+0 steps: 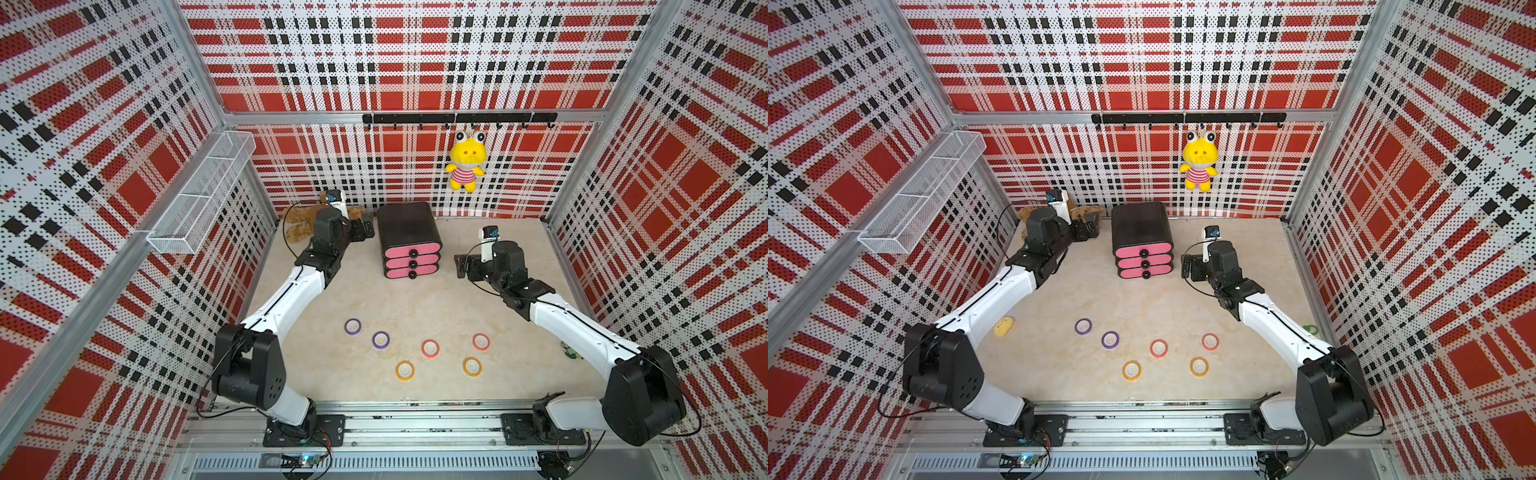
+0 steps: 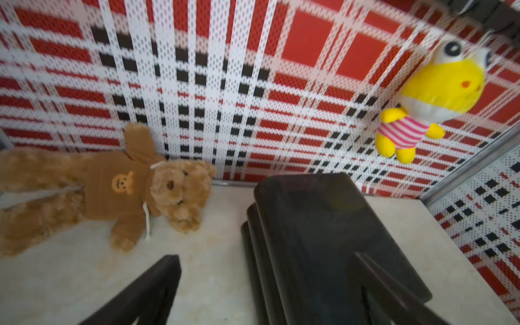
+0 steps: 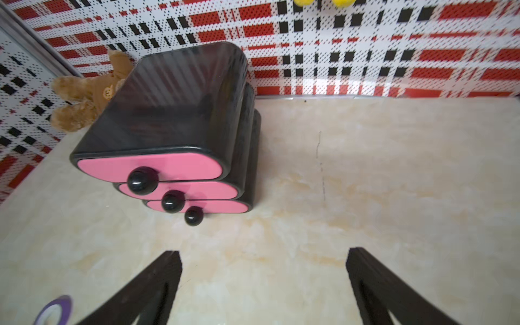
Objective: Place the transparent tape into the drawer according to color
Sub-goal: Open the drawer in the storage box.
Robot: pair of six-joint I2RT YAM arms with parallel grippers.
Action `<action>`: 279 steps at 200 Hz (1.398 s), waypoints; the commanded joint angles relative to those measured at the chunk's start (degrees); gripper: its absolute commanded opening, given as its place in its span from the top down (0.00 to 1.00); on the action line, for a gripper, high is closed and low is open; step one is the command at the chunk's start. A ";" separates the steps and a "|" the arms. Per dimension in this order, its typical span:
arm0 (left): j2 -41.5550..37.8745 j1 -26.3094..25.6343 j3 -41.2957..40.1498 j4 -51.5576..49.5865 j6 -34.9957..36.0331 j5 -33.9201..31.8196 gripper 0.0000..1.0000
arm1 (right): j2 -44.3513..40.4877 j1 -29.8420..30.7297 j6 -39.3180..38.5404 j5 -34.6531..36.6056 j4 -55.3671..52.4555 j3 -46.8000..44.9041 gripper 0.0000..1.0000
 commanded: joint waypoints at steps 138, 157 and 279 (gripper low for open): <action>18.20 -0.66 20.43 -22.51 -8.56 16.34 0.12 | 17.02 5.96 14.46 -12.66 -2.58 14.80 0.00; 18.97 -0.86 21.69 -22.51 -9.02 16.58 0.12 | 17.75 6.78 14.28 -11.71 -2.12 15.55 0.00; 22.95 -3.20 22.84 -23.04 -11.06 17.38 0.34 | 24.83 9.01 13.75 -7.86 -2.80 24.17 0.11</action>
